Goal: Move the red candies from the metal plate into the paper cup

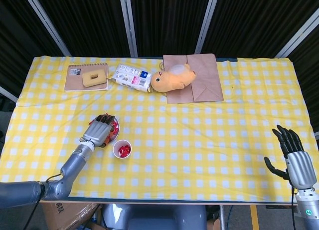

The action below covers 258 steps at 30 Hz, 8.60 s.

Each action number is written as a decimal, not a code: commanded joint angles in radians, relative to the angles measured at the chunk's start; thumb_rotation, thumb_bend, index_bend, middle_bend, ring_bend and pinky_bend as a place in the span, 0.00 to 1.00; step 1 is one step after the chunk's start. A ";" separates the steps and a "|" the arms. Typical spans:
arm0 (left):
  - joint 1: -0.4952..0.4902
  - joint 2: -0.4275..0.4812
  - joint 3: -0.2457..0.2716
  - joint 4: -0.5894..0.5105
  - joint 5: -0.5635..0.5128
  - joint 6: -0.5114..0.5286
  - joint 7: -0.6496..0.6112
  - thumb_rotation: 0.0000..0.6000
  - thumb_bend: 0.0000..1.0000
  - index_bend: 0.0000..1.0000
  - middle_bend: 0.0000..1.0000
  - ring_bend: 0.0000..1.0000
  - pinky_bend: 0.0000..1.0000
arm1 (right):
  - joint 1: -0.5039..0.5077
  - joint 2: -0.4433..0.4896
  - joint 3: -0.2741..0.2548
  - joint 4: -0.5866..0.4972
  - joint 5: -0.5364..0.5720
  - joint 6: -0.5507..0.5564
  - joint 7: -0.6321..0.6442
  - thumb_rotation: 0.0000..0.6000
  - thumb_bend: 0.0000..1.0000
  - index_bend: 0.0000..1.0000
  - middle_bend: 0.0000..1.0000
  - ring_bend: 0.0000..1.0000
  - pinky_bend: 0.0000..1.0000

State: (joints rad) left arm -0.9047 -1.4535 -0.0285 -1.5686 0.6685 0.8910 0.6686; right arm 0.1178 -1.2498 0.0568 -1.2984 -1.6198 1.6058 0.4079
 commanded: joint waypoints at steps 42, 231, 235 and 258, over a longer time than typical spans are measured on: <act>0.014 -0.061 -0.037 0.119 0.013 0.040 -0.034 1.00 0.29 0.53 0.00 0.00 0.00 | 0.000 -0.005 0.004 0.007 0.005 0.001 0.006 1.00 0.42 0.00 0.00 0.00 0.00; -0.023 -0.180 -0.079 0.292 0.042 0.005 0.042 1.00 0.23 0.48 0.00 0.00 0.00 | 0.000 -0.012 0.009 0.018 0.016 -0.003 0.033 1.00 0.42 0.00 0.00 0.00 0.00; -0.025 -0.197 -0.082 0.314 0.037 -0.006 0.035 1.00 0.23 0.48 0.00 0.00 0.00 | 0.000 -0.012 0.008 0.019 0.018 -0.006 0.035 1.00 0.42 0.00 0.00 0.00 0.00; 0.003 -0.134 -0.101 0.225 0.077 0.040 -0.001 1.00 0.43 0.57 0.00 0.00 0.00 | 0.000 -0.012 0.009 0.020 0.017 -0.005 0.042 1.00 0.42 0.00 0.00 0.00 0.00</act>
State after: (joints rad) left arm -0.9081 -1.6074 -0.1198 -1.3180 0.7354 0.9152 0.6785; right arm 0.1177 -1.2617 0.0658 -1.2788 -1.6027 1.6012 0.4501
